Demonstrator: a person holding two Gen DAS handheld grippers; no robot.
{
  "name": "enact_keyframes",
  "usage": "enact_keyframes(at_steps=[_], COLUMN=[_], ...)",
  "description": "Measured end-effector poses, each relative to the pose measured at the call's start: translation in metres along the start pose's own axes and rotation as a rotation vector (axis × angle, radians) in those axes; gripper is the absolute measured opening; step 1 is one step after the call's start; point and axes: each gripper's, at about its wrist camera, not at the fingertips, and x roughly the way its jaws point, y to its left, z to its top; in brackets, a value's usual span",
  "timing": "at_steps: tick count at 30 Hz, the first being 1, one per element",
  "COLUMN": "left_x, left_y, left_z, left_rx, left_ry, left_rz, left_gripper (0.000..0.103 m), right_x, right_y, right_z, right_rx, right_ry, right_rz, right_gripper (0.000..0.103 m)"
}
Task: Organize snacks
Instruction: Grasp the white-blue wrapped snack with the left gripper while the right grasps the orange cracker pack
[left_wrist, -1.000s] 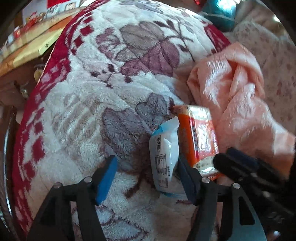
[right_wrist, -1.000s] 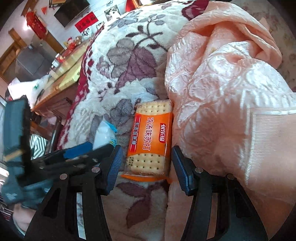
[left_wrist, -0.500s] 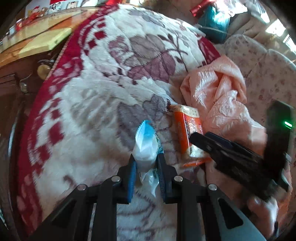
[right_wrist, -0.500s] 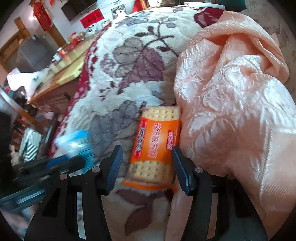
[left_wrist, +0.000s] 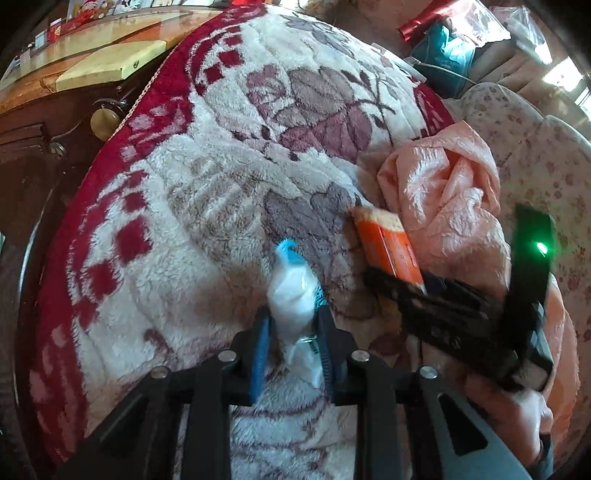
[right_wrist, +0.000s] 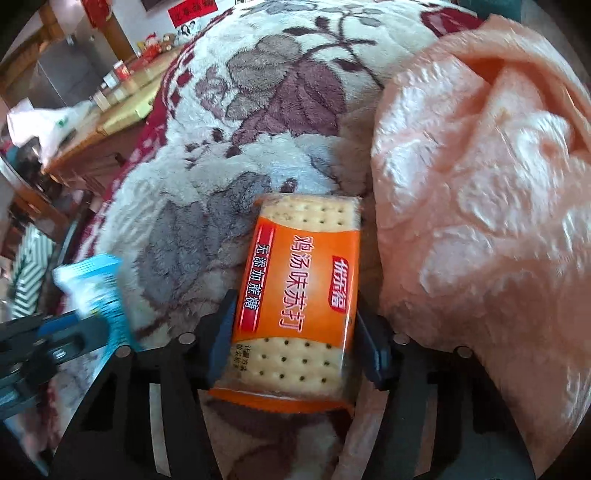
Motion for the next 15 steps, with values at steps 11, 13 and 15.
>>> enact_keyframes(at_steps=[11,13,15], left_x=[0.014,0.015,0.019], left_y=[-0.012,-0.017,-0.022], left_z=[0.008,0.009,0.008], left_rx=[-0.035,-0.019,-0.008], left_ry=[0.014,0.012,0.021], left_rz=[0.002,0.014,0.028], left_gripper=[0.059,0.062,0.062], right_x=[-0.016,-0.019,-0.021], right_y=[0.011,0.007,0.001], right_z=[-0.036,-0.039,-0.043], right_rx=[0.015,0.045,0.088], right_ry=[0.023,0.019,0.014], right_rz=[0.043,0.051,0.071], right_gripper=[0.054,0.054,0.054])
